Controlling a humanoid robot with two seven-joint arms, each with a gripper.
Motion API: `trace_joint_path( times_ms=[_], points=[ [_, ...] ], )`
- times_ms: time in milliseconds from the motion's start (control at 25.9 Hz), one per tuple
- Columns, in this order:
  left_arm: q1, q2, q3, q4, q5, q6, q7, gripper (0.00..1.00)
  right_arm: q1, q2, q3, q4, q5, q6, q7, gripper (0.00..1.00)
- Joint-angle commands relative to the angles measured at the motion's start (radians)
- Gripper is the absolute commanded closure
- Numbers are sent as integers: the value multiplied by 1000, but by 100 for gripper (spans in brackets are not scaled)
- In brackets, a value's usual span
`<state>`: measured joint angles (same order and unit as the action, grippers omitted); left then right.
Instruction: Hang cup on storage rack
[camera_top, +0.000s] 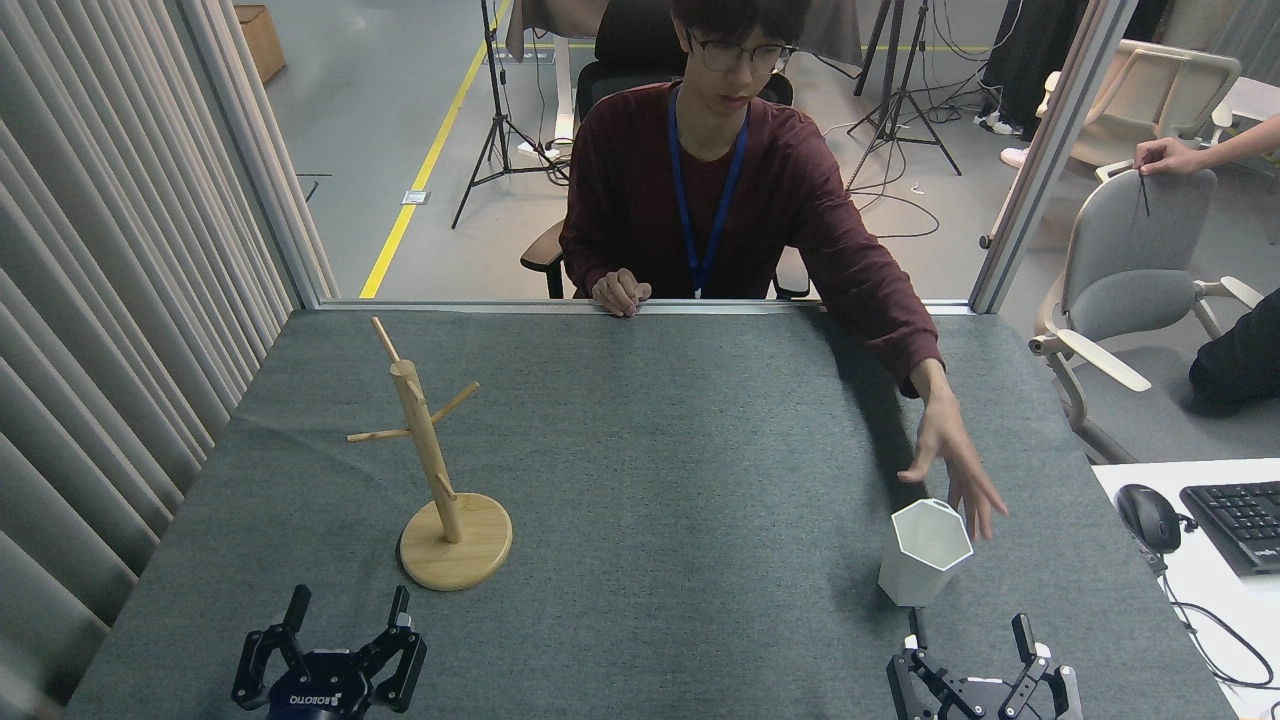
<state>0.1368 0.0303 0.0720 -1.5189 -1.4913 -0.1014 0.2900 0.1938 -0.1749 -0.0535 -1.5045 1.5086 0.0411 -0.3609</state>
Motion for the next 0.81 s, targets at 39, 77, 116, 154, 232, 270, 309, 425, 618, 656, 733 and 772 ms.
trace_joint_path(
  times_ms=[39,77,116,154,232,270,309,425,618,656,733,772],
  points=[
    [3,0,0,-1,0,-6,0,1,-1,-1,0,1,-1,-3,5,1],
    [3,-1,0,-1,0,-8,-2,1,-4,-3,0,6,-2,-4,8,1],
    [3,-1,0,-1,0,-8,0,1,-10,-5,0,12,-2,-6,10,1],
    [1,-3,0,-1,0,-8,0,1,-20,-12,0,18,-4,-7,11,1],
    [0,-4,0,-1,0,-8,0,1,-62,-23,1,56,-4,-9,22,1],
    [0,-4,0,-1,0,-8,0,1,-83,-24,1,81,-4,-9,39,1],
    [0,-4,0,-1,0,-8,0,1,-100,-26,1,102,-4,-10,51,1],
    [0,-3,0,0,0,-8,0,1,-166,-38,3,181,-4,-35,60,1],
    [-5,-3,0,5,0,-8,0,1,-244,-47,3,290,-4,-56,60,1],
    [-6,-3,0,5,2,-8,0,1,-249,-55,3,297,-4,-60,60,1],
    [-11,-3,0,5,2,-8,0,1,-249,-60,3,302,-4,-61,60,1],
    [-11,-3,0,5,3,-8,0,1,-251,-60,3,302,-4,-61,59,1]
  ],
)
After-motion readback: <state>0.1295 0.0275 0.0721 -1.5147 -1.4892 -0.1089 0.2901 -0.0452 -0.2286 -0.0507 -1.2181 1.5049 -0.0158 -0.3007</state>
